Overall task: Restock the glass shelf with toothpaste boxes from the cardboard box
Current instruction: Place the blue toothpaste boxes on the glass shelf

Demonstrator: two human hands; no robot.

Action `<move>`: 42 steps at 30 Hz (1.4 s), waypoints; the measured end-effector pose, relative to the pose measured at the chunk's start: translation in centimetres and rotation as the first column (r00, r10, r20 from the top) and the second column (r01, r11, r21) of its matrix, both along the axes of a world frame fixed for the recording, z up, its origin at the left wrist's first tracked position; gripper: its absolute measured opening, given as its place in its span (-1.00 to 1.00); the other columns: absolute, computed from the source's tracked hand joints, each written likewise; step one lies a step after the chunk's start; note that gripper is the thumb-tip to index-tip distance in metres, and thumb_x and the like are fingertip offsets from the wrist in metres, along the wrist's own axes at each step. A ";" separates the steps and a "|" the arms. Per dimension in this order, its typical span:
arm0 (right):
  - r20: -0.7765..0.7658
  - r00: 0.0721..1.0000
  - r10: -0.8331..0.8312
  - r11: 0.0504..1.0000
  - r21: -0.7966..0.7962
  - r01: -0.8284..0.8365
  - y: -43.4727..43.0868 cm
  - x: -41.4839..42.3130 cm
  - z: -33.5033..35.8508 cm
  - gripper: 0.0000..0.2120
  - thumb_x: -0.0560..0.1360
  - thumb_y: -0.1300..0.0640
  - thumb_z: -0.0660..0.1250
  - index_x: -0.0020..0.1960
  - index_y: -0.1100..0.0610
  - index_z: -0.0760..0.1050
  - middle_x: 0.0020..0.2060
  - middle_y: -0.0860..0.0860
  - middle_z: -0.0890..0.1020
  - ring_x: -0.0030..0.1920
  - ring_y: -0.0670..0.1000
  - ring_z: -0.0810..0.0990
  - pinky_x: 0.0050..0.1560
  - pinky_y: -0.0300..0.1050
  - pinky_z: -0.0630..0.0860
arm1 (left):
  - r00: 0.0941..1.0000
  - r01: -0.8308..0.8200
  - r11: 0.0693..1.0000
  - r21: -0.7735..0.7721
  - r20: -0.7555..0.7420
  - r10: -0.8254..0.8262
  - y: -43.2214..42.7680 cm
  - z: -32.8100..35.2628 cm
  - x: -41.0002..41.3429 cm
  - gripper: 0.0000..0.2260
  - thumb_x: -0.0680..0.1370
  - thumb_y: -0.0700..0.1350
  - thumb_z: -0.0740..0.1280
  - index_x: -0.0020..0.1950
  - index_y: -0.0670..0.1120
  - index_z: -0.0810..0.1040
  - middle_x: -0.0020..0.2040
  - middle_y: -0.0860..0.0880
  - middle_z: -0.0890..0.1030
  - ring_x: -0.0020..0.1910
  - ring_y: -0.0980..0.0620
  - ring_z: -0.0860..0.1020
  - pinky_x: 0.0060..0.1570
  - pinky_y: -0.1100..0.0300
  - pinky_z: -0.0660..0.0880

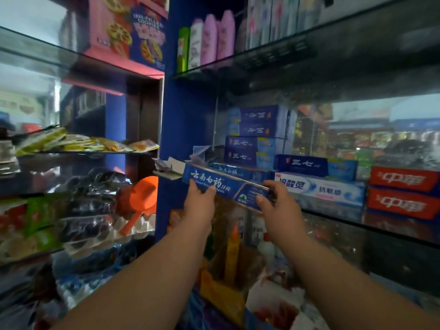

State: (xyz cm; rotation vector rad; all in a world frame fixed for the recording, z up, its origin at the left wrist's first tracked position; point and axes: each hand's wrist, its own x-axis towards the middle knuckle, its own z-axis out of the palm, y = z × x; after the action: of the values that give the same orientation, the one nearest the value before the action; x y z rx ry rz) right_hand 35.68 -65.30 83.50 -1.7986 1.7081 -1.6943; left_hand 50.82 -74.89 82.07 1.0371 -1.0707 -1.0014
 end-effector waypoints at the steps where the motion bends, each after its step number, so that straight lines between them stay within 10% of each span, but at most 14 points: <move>1: -0.034 0.999 -0.037 0.999 -0.010 0.037 -0.9 0.1 0.9 -0.69 0.58 0.07 0.26 0.30 -0.07 0.37 0.16 -0.04 0.51 0.04 -0.05 0.48 0.05 -0.06 0.51 | 0.998 0.025 1.000 -0.015 0.056 -0.024 0.1 1.4 -0.1 -0.39 0.55 0.02 0.30 0.53 0.15 0.10 0.40 -0.04 0.40 0.32 -0.12 0.43 0.30 -0.04 0.38; 9: -0.290 0.942 -0.170 0.968 0.132 0.215 -8.2 -1.0 4.9 -0.68 0.59 0.04 0.22 0.32 0.03 0.31 0.15 0.10 0.55 0.00 0.12 0.53 -0.06 0.02 0.48 | 0.785 0.036 0.994 0.106 0.612 -0.093 -7.3 3.7 -1.5 -0.39 0.63 0.13 0.06 0.56 0.05 -0.19 0.57 -0.14 -0.16 0.55 -0.16 -0.20 0.46 -0.19 0.08; 14: -0.492 0.833 -0.253 0.917 0.152 0.368 -10.8 -1.9 4.4 -0.76 0.58 0.04 0.20 0.22 0.04 0.33 0.05 0.11 0.58 0.04 0.14 0.55 -0.05 0.01 0.50 | 0.550 -0.060 0.997 0.058 0.835 -0.015 -10.0 3.4 -2.6 -0.40 0.60 0.23 0.00 0.56 0.07 -0.14 0.58 -0.08 -0.09 0.52 -0.17 -0.32 0.45 -0.27 -0.10; 42: -0.674 0.699 -0.239 0.893 0.131 0.431 -16.6 -4.1 4.0 -0.57 0.54 0.03 0.26 0.37 0.02 0.26 0.29 0.10 0.44 0.21 0.21 0.46 0.19 0.11 0.44 | 0.397 -0.071 0.991 0.110 0.915 -0.073 -13.2 4.4 -4.3 -0.49 0.63 0.09 0.02 0.57 0.05 0.01 0.58 0.02 -0.07 0.54 -0.17 -0.19 0.44 -0.27 -0.07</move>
State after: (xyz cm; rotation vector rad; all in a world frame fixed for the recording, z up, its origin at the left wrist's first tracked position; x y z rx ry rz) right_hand 31.56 -81.88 87.45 -2.1682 2.5400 -0.8402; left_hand 46.54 -88.11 86.42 1.8029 -1.9288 -0.4013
